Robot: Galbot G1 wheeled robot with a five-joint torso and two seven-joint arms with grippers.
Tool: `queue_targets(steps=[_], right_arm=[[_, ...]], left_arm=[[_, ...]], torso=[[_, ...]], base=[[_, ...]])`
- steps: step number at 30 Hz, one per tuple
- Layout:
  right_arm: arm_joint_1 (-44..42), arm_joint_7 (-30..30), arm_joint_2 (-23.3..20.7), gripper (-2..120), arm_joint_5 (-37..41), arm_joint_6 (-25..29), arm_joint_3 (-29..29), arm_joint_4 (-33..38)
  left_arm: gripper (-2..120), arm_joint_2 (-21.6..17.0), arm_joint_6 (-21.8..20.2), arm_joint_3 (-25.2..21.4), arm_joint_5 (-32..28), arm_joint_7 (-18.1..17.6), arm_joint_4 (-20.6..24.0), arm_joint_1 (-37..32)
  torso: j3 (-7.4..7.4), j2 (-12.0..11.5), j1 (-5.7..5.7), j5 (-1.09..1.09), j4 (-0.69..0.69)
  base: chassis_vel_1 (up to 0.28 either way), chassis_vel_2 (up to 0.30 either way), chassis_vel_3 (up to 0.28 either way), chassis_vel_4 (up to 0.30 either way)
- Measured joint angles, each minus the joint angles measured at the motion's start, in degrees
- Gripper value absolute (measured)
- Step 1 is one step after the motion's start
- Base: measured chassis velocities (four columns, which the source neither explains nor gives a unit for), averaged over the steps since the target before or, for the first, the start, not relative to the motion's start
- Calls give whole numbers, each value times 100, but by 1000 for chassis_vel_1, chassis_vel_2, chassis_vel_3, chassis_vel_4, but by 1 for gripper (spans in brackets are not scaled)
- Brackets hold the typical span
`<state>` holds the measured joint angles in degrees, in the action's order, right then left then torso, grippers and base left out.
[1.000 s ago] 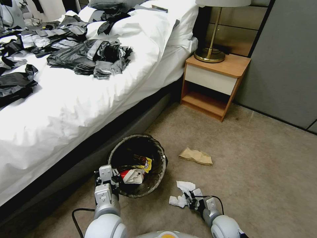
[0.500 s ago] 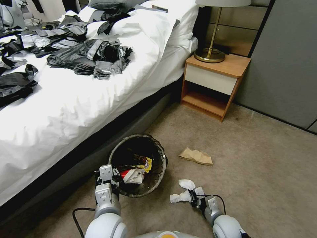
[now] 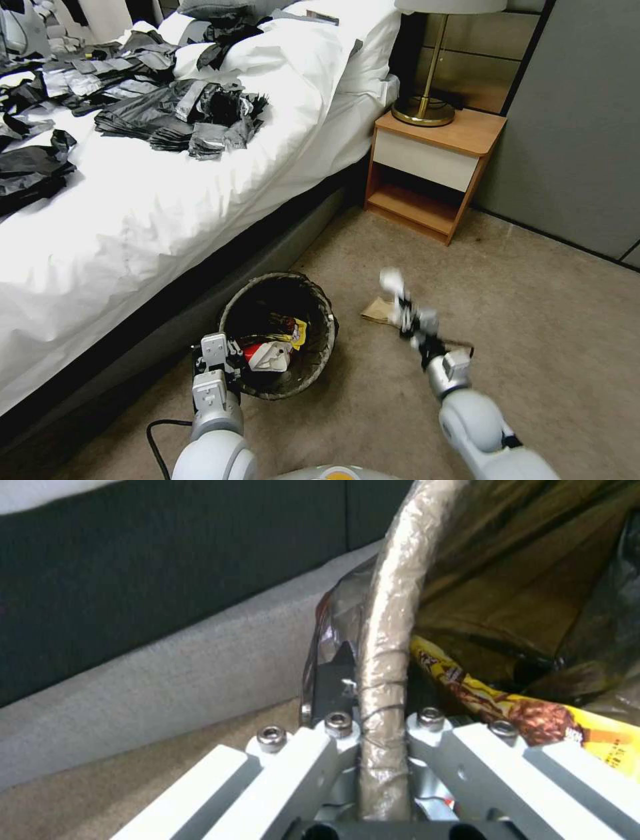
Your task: Pick up the trash bin, then pick up the garbage from the floor and place it into the trash bin.
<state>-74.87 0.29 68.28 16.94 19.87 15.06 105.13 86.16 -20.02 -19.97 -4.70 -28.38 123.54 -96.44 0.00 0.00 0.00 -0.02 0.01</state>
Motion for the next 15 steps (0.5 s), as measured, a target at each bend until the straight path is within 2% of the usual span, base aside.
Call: queue_targets(steps=[2,3,7,11,15], right_arm=[[26,-259,22,0,52,147,-99,465],[26,-259,22,0,52,147,-99,465],[-84,-741,53,0,86,307,-517,1247],[-230,-1015,4,0,-80,337,-908,1546],[-306,-1081,-98,0,-349,364,-1361,1366]], left_arm=[[0,1,-6,13,0,0,-24,17],[0,1,-6,13,0,0,-24,17],[0,-6,-13,29,1,4,-55,32],[0,-8,-19,44,3,7,-63,38],[0,-3,-24,74,10,8,-67,44]], torso=[[0,0,0,1,0],[0,0,0,1,0],[0,0,0,1,0],[0,0,0,1,-2],[0,0,0,1,-1]], base=[[0,0,0,0],[0,0,0,0],[0,0,0,0],[0,0,0,0],[0,0,0,0]])
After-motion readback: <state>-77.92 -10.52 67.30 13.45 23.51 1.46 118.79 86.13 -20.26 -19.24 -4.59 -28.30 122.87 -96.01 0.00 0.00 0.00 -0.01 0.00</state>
